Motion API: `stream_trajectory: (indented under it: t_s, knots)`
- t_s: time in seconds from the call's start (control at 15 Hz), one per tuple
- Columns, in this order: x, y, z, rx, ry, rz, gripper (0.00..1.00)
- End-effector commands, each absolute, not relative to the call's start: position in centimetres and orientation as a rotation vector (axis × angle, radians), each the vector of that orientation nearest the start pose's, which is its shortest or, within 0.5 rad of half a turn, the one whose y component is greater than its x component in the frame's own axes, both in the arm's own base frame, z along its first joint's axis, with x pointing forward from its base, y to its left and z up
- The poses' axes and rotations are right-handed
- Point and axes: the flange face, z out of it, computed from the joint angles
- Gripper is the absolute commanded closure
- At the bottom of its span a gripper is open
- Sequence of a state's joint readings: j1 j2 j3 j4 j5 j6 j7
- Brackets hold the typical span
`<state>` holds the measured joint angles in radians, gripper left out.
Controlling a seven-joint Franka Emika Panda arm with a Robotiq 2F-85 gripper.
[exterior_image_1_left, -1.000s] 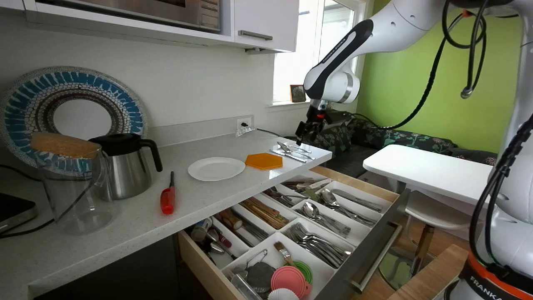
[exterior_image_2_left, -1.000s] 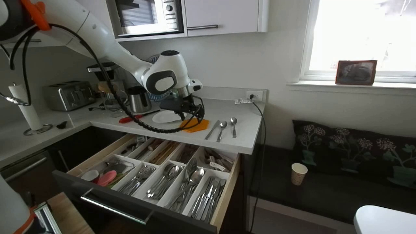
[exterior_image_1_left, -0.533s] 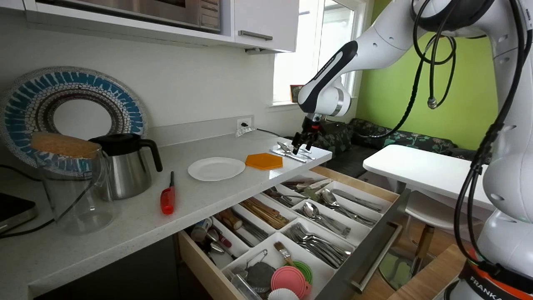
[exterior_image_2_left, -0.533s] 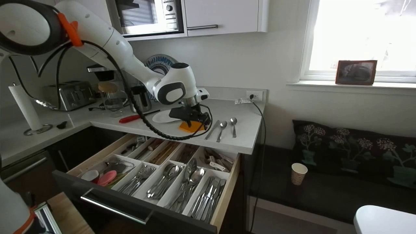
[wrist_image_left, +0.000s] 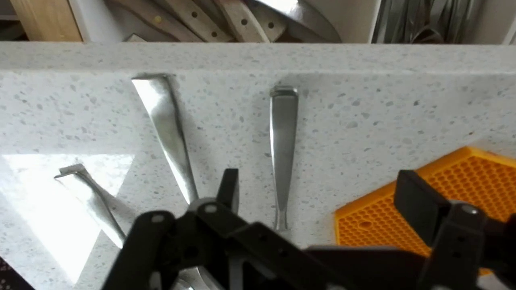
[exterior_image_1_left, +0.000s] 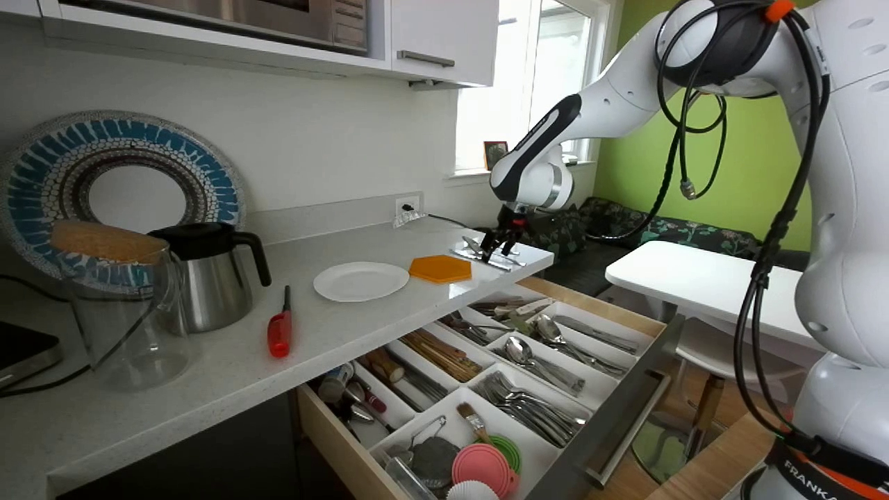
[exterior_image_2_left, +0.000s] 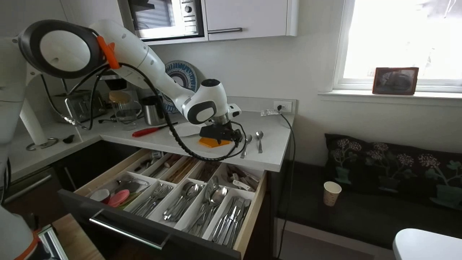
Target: Put the knife inside the drawer
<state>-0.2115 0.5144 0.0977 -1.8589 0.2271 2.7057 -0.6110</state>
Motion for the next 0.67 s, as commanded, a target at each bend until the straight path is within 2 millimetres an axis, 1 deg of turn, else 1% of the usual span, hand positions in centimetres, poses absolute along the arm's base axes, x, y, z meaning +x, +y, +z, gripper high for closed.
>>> stream_trajectory:
  t_s: [0.0, 0.13, 0.2, 0.27, 0.33, 0.4, 0.47, 0.53, 0.6]
  knots:
    - [67.9, -9.9, 26.2, -2.994, -0.441, -0.595, 0.21]
    - [68.4, -10.1, 25.7, -2.991, -0.436, -0.6, 0.34]
    - [68.6, -10.2, 25.5, -2.989, -0.432, -0.602, 0.34]
    - [68.7, -10.2, 25.3, -2.988, -0.431, -0.6, 0.4]
    - [68.9, -10.3, 25.2, -2.989, -0.43, -0.599, 0.52]
    - [69.0, -10.4, 25.0, -2.987, -0.429, -0.6, 0.53]
    - [69.0, -10.4, 25.0, -2.99, -0.428, -0.594, 0.59]
    - [69.0, -10.5, 25.1, -2.994, -0.437, -0.587, 0.7]
    - [68.9, -10.7, 25.1, -2.995, -0.456, -0.572, 0.72]
